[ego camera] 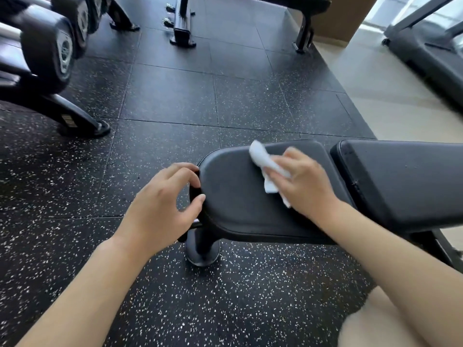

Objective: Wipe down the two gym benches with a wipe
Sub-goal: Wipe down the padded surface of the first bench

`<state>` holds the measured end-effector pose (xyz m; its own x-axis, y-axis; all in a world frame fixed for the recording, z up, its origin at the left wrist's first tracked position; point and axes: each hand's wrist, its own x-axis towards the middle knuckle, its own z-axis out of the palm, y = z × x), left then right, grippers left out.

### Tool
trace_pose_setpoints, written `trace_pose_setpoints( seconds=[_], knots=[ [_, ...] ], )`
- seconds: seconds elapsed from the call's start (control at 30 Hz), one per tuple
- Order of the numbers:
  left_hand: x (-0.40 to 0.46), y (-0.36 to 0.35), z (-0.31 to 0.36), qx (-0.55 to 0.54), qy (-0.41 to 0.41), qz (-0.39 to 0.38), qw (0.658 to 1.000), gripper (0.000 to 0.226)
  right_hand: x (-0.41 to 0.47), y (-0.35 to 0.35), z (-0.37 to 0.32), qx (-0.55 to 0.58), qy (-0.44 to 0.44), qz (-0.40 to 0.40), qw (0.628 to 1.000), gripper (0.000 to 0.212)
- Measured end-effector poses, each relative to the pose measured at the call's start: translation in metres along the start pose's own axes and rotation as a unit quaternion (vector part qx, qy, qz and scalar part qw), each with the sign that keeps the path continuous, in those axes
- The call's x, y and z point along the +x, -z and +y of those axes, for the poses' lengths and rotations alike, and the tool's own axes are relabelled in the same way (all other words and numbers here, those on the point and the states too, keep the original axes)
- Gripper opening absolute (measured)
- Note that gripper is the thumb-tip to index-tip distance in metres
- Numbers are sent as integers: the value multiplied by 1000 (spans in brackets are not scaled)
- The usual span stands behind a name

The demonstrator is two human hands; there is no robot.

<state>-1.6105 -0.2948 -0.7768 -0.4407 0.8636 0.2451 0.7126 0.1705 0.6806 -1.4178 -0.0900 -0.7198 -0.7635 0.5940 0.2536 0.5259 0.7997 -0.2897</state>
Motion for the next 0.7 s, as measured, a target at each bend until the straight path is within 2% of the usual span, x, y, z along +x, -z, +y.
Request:
trace_pose_setpoints(
  seconds=[0.03, 0.1, 0.27, 0.4, 0.5, 0.6, 0.63, 0.7],
  knots=[
    [0, 1, 1, 1, 1, -3, 1000, 18, 15, -4, 1, -6, -33, 19, 999, 20],
    [0, 3, 2, 4, 3, -5, 1000, 18, 34, -16, -13, -36, -46, 25, 998, 24],
    [0, 8, -1, 31, 4, 11, 999, 23, -5, -37, -73, 0, 84, -19, 996, 21],
    [-3, 7, -3, 42, 2, 15, 999, 29, -61, -18, -43, 17, 166, -51, 985, 23],
    [0, 3, -2, 42, -3, 21, 999, 29, -40, 1, 5, -5, 50, -15, 999, 20],
    [6, -6, 5, 30, -6, 20, 999, 30, 15, 4, 41, -41, -74, 38, 996, 23],
    [9, -10, 9, 25, -6, 25, 999, 28, 30, 0, 41, -54, -98, 44, 993, 25],
    [15, -17, 14, 24, -4, 45, 999, 21, 47, -14, 18, -69, -91, 47, 992, 26]
  ],
)
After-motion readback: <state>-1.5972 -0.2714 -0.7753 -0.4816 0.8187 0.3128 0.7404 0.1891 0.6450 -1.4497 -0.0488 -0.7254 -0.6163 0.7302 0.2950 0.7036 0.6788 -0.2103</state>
